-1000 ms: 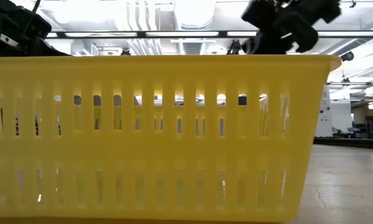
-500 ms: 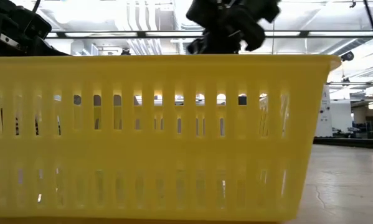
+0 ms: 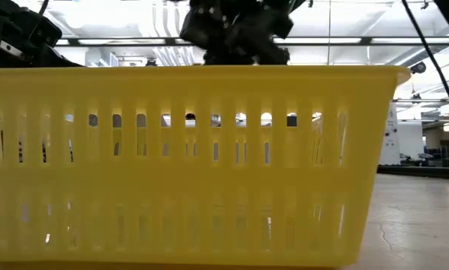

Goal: Pick & Place Paint Supplies
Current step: Put the black paint brush into the gray bin

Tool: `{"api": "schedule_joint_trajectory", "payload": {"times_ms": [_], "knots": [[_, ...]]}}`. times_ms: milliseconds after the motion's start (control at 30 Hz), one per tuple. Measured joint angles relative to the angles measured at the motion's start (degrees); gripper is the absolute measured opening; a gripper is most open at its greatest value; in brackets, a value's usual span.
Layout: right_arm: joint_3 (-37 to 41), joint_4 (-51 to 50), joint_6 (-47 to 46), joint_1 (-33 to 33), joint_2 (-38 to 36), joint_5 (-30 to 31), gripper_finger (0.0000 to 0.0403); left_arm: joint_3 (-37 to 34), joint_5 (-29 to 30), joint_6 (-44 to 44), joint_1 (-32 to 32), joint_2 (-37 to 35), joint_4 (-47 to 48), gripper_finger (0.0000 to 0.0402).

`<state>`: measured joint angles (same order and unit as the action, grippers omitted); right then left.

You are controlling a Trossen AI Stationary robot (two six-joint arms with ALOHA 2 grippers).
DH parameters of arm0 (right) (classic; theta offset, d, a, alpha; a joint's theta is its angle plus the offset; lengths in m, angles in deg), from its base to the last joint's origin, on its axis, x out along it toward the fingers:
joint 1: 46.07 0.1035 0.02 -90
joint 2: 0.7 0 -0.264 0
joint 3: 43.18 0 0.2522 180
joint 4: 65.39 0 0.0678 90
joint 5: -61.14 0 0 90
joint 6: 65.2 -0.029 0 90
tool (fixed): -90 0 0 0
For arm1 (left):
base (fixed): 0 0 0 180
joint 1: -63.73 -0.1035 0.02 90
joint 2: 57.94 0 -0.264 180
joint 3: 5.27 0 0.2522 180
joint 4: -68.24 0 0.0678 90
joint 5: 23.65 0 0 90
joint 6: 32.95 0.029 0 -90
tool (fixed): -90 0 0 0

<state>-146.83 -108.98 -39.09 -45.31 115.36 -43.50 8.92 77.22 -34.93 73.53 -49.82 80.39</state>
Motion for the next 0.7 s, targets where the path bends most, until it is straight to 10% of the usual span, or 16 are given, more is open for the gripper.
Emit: {"api": "schedule_joint_trajectory", "payload": {"times_ms": [700], "knots": [[-0.9, 1.7, 0.0, -0.2, 8.5, 1.7, 0.0058, 0.0, 0.0, 0.0, 0.0, 0.0, 0.0, 0.0]]}}
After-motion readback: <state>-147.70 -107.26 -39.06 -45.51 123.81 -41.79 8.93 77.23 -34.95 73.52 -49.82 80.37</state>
